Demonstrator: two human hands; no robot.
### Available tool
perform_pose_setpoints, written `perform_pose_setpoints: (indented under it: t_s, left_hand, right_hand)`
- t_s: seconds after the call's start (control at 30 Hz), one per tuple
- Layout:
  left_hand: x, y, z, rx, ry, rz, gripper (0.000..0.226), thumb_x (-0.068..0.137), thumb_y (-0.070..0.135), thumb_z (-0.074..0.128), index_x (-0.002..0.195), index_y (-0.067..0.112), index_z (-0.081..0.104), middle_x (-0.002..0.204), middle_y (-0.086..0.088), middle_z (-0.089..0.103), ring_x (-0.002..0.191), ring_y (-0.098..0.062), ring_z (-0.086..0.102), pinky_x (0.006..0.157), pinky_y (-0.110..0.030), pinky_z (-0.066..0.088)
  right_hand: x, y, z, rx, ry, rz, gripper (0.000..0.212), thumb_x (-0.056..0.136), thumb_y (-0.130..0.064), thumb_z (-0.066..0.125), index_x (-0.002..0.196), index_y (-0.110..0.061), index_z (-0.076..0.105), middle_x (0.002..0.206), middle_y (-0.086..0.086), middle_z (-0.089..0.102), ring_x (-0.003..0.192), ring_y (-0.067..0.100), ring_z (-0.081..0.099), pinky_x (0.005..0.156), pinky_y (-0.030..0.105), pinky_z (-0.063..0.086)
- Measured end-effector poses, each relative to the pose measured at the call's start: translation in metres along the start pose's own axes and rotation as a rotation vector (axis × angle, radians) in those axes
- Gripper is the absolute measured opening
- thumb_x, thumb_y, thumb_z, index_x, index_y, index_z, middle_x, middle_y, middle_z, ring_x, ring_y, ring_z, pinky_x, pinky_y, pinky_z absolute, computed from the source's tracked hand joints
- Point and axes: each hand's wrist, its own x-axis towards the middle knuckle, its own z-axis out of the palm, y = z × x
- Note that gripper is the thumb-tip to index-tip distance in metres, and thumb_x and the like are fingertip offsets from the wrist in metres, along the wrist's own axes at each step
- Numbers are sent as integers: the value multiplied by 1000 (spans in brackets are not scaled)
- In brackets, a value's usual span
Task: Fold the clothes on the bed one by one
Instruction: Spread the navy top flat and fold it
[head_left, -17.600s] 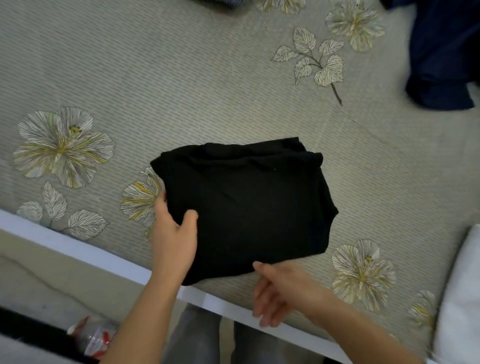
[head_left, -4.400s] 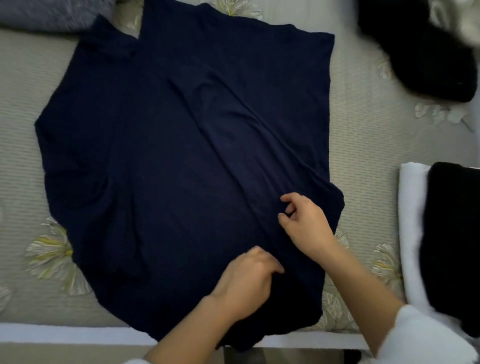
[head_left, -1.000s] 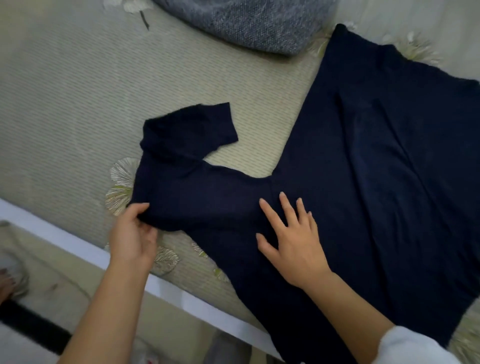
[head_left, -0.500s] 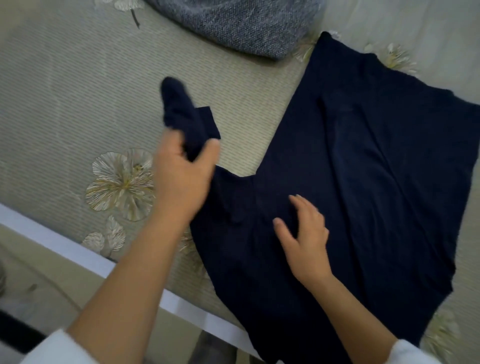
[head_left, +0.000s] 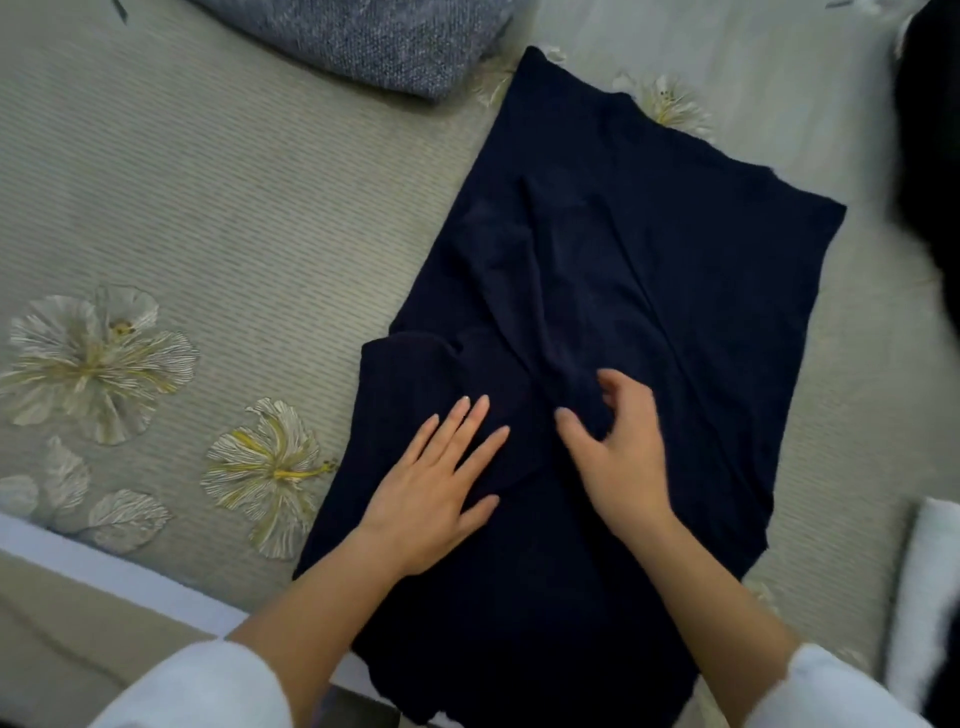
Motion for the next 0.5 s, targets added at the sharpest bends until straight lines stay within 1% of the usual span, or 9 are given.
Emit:
perform_pose_setpoints:
  t_s: [0.07, 0.13, 0.23, 0.3, 0.37, 0.4, 0.47, 0.5]
  left_hand:
    - [-2, 3, 0, 18, 24, -25, 70, 96, 55, 26, 153, 17, 14, 161, -8, 0, 148, -22, -1, 120, -40, 5]
    - [-2, 6, 0, 12, 45, -55, 71, 95, 54, 29, 151, 12, 21, 160, -10, 10, 147, -24, 8, 117, -41, 9]
    - [-2, 10, 3, 16, 51, -85, 71, 94, 53, 30, 150, 11, 26, 159, -11, 15, 147, -24, 12, 115, -41, 13]
    - [-1, 11, 5, 19, 59, -82, 70, 93, 53, 32, 150, 11, 27, 159, -11, 15, 147, -23, 13, 116, -41, 14]
    - [0, 10, 7, 13, 78, -85, 70, 93, 52, 34, 150, 12, 26, 159, -10, 15, 148, -21, 11, 117, -40, 13]
    - [0, 9, 7, 8, 85, -88, 70, 93, 51, 34, 150, 12, 25, 159, -10, 14, 148, -20, 10, 118, -39, 12]
    - [0, 9, 8, -1, 94, -93, 70, 93, 50, 35, 151, 13, 23, 160, -8, 13, 148, -19, 8, 119, -37, 10]
    - [0, 10, 8, -9, 93, -95, 70, 93, 50, 36, 151, 14, 22, 160, -8, 13, 148, -18, 8, 119, -37, 9]
  right_hand:
    - [13, -11, 16, -214, -53, -181, 55, 87, -37, 63, 135, -17, 44, 136, -3, 45, 126, 13, 38, 103, 34, 32]
    - [30, -22, 33, -359, -75, -323, 53, 92, -36, 56, 138, -15, 41, 142, 0, 41, 131, 16, 34, 105, 35, 29]
    - [60, -34, 53, -462, -97, -458, 54, 97, -34, 48, 143, -10, 36, 145, 5, 39, 132, 20, 35, 105, 33, 30]
    - [80, -38, 63, -577, -68, -531, 56, 97, -37, 46, 143, -7, 35, 143, 9, 41, 128, 24, 38, 101, 35, 33]
    - [95, -42, 69, -706, -30, -560, 51, 97, -39, 43, 136, -6, 43, 134, 9, 45, 121, 25, 42, 93, 35, 35]
    - [99, -44, 70, -761, -20, -595, 44, 97, -36, 43, 128, -6, 48, 128, 9, 47, 117, 24, 43, 89, 34, 36]
    - [105, -48, 68, -858, -52, -684, 25, 97, -22, 45, 112, -8, 57, 120, 8, 50, 111, 24, 45, 83, 32, 34]
    - [109, -49, 66, -852, -94, -685, 19, 96, -15, 45, 108, -8, 59, 118, 8, 52, 109, 24, 46, 82, 31, 34]
